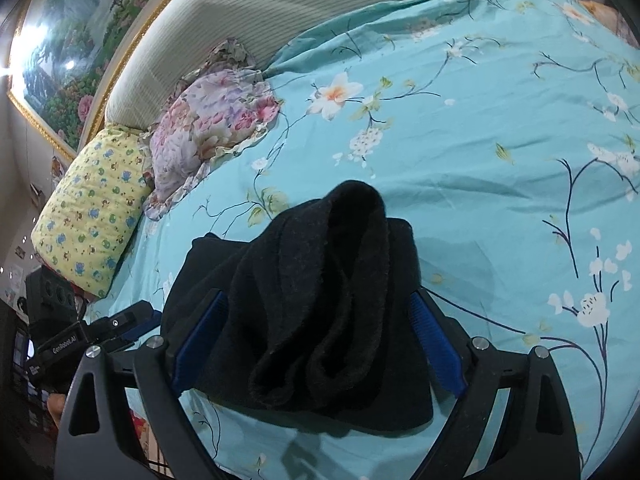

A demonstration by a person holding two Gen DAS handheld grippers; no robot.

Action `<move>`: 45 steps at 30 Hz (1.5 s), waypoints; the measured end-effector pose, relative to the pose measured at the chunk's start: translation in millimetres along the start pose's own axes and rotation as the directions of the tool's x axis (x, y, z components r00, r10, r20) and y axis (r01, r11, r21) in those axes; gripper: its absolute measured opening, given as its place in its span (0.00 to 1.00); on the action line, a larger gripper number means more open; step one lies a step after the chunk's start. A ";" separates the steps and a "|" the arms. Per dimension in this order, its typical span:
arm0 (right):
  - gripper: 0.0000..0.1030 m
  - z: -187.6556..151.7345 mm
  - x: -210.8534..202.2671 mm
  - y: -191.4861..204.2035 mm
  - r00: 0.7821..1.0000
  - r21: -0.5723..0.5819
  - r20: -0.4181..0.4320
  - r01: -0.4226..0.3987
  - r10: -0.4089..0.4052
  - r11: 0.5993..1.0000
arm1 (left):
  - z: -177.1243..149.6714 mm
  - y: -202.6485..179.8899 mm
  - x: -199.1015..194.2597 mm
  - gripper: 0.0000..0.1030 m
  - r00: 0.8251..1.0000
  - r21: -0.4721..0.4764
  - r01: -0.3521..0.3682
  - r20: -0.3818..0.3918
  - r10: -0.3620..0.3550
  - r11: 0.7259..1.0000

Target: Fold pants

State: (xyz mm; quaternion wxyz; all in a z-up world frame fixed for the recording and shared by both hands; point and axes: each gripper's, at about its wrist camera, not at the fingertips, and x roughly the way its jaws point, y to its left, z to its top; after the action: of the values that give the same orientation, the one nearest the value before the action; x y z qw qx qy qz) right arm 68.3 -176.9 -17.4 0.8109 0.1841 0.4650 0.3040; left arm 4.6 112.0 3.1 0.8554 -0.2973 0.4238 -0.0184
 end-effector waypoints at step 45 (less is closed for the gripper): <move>0.77 -11.6 21.9 -23.5 0.997 0.046 -0.054 -0.046 0.048 0.998 | 2.6 -15.8 65.9 0.42 0.993 0.097 -0.079 -0.086 0.087 0.992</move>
State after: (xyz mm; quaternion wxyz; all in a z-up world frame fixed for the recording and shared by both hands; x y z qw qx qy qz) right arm 74.2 -179.7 -51.0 0.7861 0.2044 0.4893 0.3175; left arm 52.2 81.6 -34.5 0.8485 -0.2380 0.4725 -0.0159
